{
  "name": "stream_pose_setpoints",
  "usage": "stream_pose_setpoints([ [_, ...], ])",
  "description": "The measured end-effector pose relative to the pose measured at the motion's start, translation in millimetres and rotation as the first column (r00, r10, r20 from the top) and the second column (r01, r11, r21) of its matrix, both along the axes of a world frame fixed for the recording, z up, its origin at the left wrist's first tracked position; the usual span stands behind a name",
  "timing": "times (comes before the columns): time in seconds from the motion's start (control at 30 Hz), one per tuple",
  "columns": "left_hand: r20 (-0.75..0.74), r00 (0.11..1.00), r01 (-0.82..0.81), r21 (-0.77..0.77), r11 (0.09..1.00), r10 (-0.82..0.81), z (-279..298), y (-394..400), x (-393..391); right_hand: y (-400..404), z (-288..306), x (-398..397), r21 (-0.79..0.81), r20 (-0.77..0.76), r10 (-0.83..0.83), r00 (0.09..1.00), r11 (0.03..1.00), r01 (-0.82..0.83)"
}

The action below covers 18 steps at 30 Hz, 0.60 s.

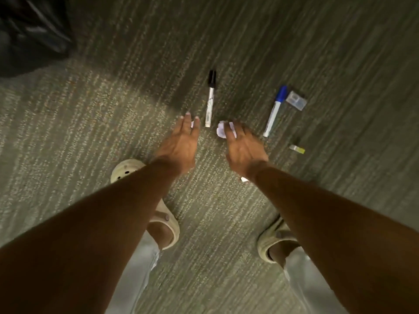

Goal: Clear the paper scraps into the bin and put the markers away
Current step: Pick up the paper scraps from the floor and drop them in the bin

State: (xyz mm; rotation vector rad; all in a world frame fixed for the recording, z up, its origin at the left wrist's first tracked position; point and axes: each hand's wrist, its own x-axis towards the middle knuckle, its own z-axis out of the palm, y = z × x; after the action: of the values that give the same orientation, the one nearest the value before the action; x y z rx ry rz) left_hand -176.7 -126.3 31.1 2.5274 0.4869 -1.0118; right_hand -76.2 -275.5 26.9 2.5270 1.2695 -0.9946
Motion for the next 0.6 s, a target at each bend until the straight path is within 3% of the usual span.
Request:
stream_pose_setpoints([
  [0.13,0.009,0.997,0.073,0.105,0.992,-0.074,-21.8,-13.5,11.7,5.5,-16.8,5.6,-0.010,0.054,0.057,0.997,0.998,-0.057],
  [0.27,0.050,0.986,0.145,0.194,0.970,-0.158,-29.3,-27.0,7.1,1.2,-14.2,11.8,0.090,0.039,0.084,0.996,0.992,-0.087],
  [0.37,0.089,0.990,0.102,0.128,0.987,-0.114,-31.6,-31.4,10.9,-1.5,-10.4,18.3,0.095,-0.003,0.077,0.997,0.992,-0.076],
  [0.5,0.088,0.976,0.191,0.101,0.976,-0.200,-17.8,-31.4,16.4,-12.2,-0.1,28.8,0.085,-0.011,0.055,0.998,0.995,-0.054],
  [0.6,0.073,0.971,0.229,-0.006,0.974,-0.228,-5.1,-61.5,21.6,-27.8,9.4,43.3,0.066,0.020,0.022,1.000,0.998,-0.023],
])
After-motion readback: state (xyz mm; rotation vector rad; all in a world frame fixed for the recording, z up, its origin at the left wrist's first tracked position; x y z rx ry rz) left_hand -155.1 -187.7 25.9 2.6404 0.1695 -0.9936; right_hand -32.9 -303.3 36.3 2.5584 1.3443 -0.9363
